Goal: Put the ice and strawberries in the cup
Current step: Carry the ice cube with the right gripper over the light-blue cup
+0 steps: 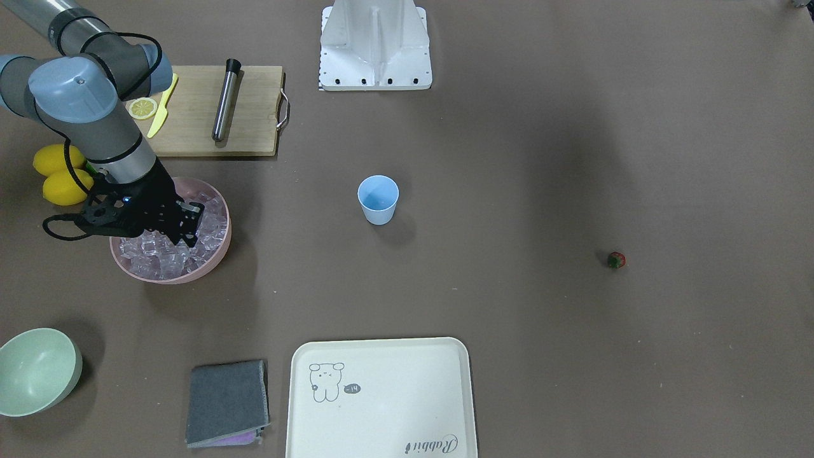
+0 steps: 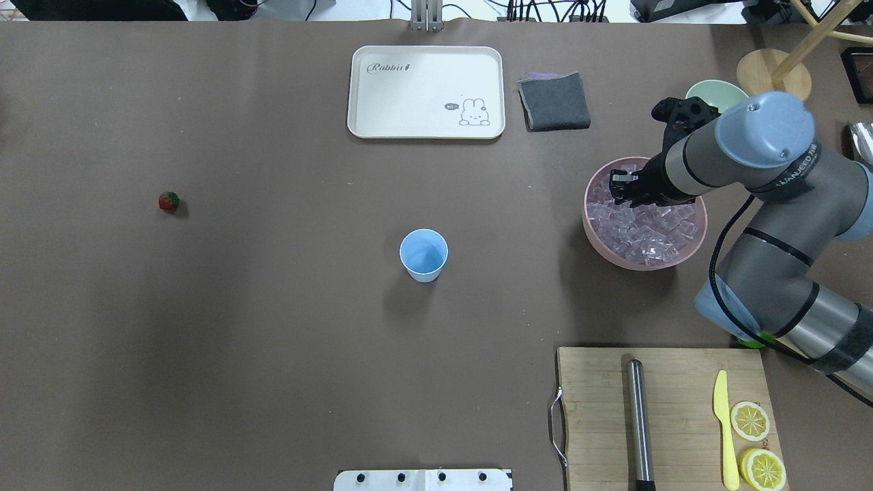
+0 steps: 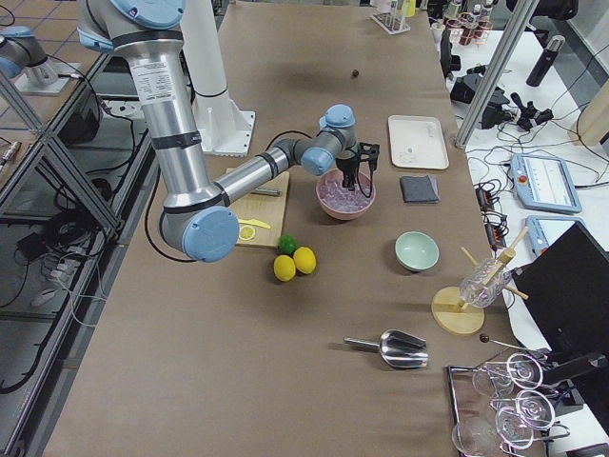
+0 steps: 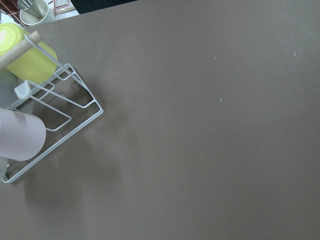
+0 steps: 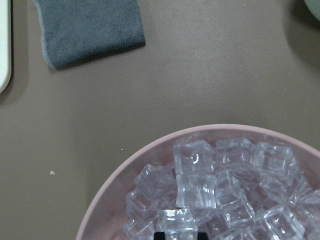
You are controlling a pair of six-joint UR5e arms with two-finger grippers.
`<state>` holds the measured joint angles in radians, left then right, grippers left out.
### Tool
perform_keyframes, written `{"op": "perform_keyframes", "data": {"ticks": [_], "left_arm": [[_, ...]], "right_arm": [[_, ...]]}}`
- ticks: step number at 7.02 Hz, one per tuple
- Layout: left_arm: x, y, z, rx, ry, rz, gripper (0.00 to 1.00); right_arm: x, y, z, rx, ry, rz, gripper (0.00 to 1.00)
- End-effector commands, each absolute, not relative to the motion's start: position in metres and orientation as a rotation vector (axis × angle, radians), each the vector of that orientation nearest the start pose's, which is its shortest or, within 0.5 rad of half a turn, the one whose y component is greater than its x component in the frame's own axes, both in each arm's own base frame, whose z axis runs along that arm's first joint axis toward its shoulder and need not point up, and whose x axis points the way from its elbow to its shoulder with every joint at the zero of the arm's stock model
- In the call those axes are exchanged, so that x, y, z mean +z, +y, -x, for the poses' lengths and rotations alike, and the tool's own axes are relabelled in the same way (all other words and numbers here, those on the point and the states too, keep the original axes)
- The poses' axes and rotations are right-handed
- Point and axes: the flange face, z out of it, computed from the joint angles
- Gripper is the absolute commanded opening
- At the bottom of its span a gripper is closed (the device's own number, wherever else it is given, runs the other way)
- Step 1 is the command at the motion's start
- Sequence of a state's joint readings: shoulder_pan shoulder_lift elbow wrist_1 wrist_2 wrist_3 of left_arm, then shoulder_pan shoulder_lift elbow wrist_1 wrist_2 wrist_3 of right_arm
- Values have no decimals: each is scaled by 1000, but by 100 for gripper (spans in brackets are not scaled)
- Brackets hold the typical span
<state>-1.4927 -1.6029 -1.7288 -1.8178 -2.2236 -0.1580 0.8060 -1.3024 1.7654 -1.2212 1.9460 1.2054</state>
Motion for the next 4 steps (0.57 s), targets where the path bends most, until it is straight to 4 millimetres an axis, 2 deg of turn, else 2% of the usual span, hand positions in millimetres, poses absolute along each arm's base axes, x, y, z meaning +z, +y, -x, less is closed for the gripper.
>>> {"op": "perform_keyframes", "data": {"ticks": [1, 2, 3, 4], "left_arm": [[543, -527, 32, 61, 689, -340, 98], [543, -527, 32, 60, 689, -340, 98], [542, -527, 32, 57, 689, -340, 98], [541, -527, 31, 55, 692, -339, 98]], "right_arm": [[364, -508, 309, 275, -930, -148, 0], [353, -509, 301, 276, -947, -159, 0], [340, -510, 302, 270, -965, -179, 0], [314, -515, 309, 261, -995, -214, 0]]}}
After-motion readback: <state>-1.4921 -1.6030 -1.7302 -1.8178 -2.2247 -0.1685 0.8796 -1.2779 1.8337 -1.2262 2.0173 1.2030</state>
